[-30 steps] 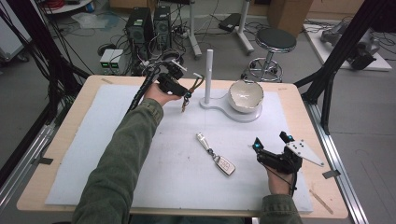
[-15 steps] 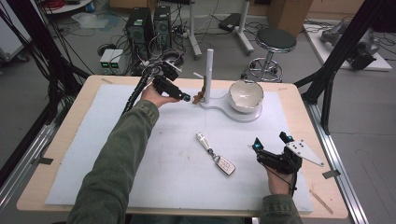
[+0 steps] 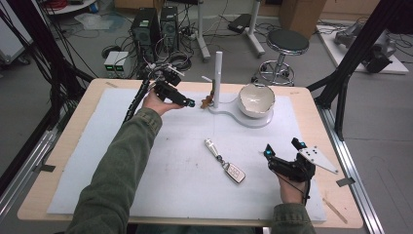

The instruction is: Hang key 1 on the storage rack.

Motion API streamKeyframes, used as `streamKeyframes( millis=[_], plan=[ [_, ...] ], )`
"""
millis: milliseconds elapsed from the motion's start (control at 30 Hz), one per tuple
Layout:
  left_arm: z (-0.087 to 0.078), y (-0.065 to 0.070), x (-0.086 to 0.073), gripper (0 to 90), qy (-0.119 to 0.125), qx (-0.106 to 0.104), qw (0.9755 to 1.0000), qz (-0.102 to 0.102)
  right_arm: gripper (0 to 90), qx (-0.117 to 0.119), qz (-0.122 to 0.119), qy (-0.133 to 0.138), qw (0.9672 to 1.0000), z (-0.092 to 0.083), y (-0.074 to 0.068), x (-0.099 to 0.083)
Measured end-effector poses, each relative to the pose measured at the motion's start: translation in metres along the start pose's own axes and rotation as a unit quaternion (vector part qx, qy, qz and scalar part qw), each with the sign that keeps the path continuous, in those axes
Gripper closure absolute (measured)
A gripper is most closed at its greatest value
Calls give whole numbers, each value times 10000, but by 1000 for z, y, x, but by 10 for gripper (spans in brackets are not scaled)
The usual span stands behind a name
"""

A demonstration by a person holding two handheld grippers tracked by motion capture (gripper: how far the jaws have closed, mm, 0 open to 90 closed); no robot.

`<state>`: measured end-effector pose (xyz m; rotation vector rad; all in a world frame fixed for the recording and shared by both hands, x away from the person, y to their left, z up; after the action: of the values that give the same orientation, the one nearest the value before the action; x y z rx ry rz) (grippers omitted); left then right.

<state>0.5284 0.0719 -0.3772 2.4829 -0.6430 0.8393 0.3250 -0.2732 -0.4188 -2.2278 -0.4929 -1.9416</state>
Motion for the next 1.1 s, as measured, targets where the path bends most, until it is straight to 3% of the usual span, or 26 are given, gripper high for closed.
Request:
streamKeyframes(
  millis=[167, 633, 833, 1100],
  plan=[
    [-8, 0, -3, 49, 74, -15, 10000, 43, 5, -9, 8, -2, 10000, 0, 0, 0],
    [-36, -3, -19, 49, 601, -11, 9982, 68, 5, -2, 0, -14, 10000, 0, -1, 0],
    [-43, -6, -29, 49, 629, -11, 9980, 71, 5, 4, -6, -21, 10000, 0, -1, 0],
    [-57, -8, -39, 49, 882, -30, 9961, 11, 5, -6, -31, -31, 10000, 0, -1, 0]
  ],
)
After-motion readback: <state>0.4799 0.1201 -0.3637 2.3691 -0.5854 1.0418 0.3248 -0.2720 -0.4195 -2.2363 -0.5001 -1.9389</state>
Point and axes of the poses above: each handheld gripper's, and its own axes: z roughly forward along the jaws, x roughly out of its top, y roughly to its right, the point moved 6 cm from there along z, roughly forward along the jaws, and after that the axes turned 13 degrees about -z, right-handed, at the moved point
